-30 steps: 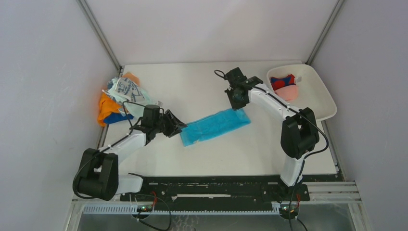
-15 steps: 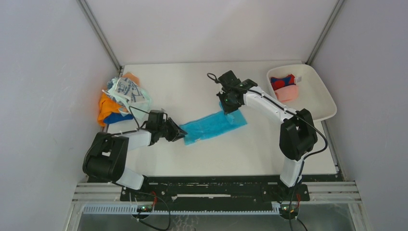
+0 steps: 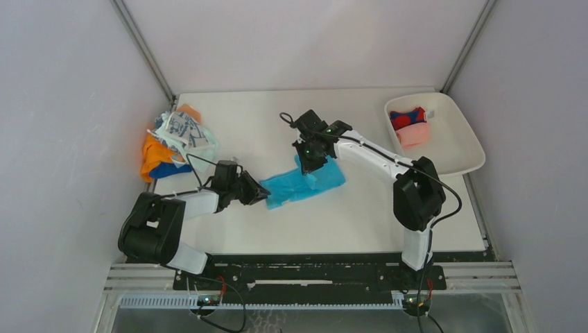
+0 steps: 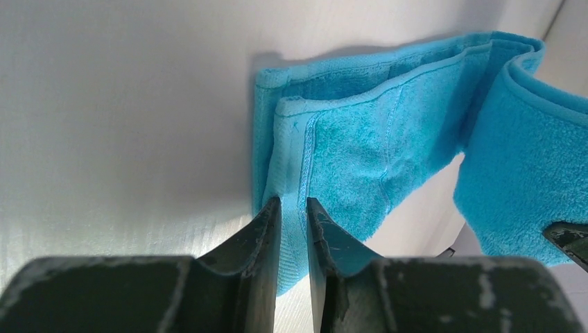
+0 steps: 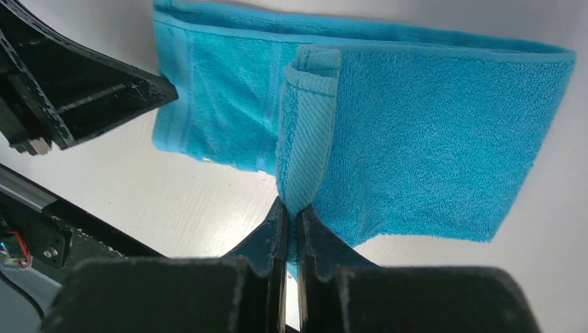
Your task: Roll the towels
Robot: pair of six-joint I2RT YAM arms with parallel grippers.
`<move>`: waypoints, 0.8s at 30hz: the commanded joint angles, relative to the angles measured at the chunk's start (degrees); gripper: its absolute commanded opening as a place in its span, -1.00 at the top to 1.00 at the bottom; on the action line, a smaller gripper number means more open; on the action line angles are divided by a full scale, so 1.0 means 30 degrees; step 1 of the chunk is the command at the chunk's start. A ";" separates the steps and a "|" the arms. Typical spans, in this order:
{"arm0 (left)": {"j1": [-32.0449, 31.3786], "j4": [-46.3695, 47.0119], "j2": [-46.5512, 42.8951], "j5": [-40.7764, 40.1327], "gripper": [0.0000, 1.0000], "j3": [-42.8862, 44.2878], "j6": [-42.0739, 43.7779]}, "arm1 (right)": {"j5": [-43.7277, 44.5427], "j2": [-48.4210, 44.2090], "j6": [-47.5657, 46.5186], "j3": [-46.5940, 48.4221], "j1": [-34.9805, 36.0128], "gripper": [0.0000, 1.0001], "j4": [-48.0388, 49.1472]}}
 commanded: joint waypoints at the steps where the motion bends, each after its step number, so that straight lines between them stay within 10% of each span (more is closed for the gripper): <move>1: -0.0438 -0.1219 -0.0286 -0.0914 0.50 -0.0566 -0.0087 | -0.0214 0.0656 0.1572 0.1323 0.0634 1.00 0.0150; 24: -0.1291 -0.1256 -0.0173 -0.1121 0.51 -0.0399 -0.0419 | 0.0505 0.3289 0.3178 0.3434 0.2454 0.95 0.0662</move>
